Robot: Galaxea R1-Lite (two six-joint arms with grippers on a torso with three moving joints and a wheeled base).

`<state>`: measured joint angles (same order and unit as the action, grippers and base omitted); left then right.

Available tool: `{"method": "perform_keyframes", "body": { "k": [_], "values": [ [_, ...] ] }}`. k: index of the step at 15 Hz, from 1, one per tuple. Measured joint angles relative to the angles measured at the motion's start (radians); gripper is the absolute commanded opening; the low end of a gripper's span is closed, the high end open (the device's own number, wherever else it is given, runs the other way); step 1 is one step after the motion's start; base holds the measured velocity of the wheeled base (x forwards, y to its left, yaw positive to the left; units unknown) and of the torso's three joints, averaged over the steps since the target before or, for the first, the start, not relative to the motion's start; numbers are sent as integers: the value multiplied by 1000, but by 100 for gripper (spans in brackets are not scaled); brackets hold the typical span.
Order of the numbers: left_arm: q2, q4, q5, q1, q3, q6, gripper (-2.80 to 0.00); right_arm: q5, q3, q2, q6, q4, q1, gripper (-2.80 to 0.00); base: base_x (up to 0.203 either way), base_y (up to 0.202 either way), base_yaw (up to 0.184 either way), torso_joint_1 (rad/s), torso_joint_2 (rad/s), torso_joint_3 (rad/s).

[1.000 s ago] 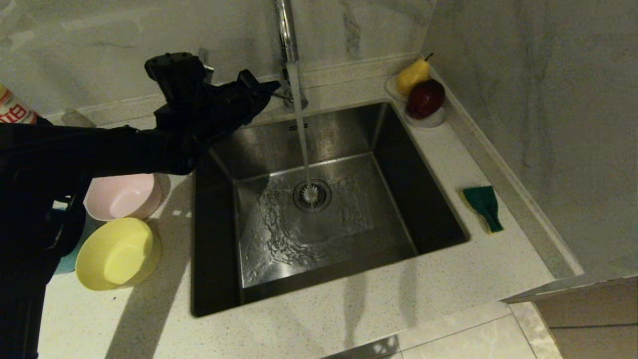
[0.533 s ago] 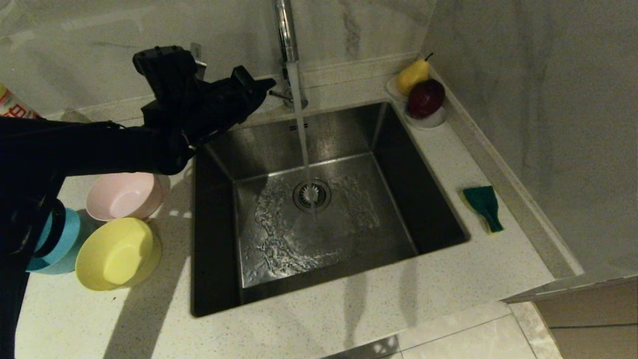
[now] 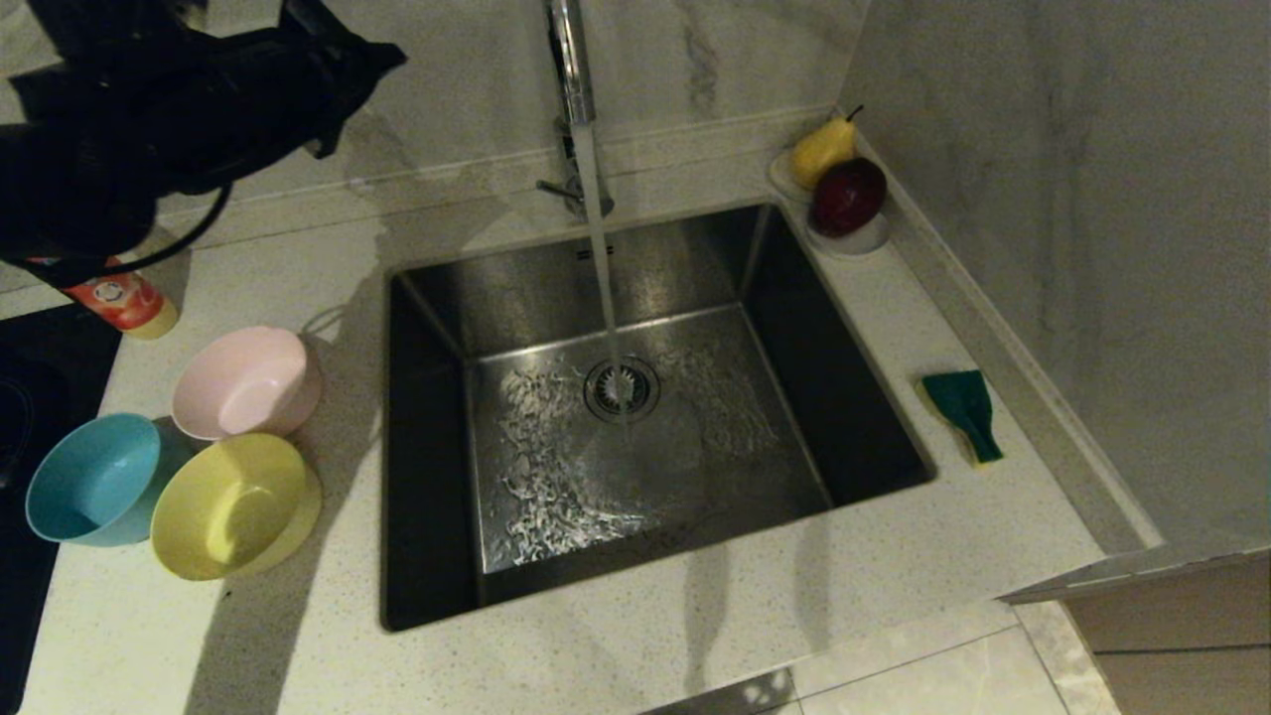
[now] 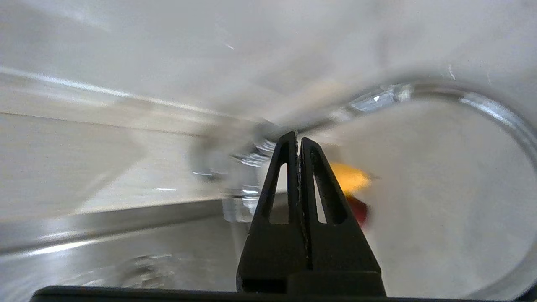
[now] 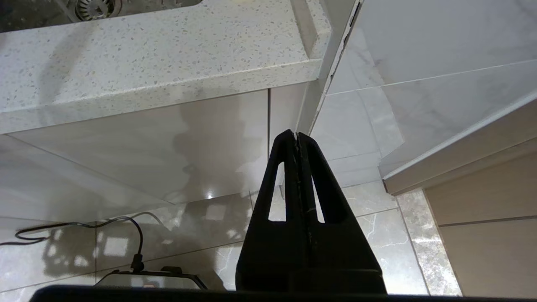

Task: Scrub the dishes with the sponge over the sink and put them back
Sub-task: Pick up a bowl and the sponge

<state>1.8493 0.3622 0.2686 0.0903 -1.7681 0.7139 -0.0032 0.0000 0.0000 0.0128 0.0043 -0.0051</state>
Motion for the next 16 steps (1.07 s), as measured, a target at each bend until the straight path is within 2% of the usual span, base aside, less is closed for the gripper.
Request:
{"method": "perform_keyframes", "body": {
  "k": [2, 5, 10, 12, 16],
  "values": [
    [-129, -118, -79, -6, 67, -123, -280, 0, 0, 0, 0, 0, 0, -280, 0, 0, 0, 0, 0, 0],
    [-327, -231, -247, -13, 202, -333, -280, 0, 0, 0, 0, 0, 0, -280, 0, 0, 0, 0, 0, 0],
    [-698, -272, -392, -14, 512, -625, -280, 0, 0, 0, 1, 0, 0, -280, 0, 0, 0, 0, 0, 0],
    [-836, -277, -446, -13, 608, -709, -280, 0, 0, 0, 0, 0, 0, -280, 0, 0, 0, 0, 0, 0],
    [-1098, -296, -467, -13, 818, -780, -280, 0, 0, 0, 0, 0, 0, -280, 0, 0, 0, 0, 0, 0]
  ]
}}
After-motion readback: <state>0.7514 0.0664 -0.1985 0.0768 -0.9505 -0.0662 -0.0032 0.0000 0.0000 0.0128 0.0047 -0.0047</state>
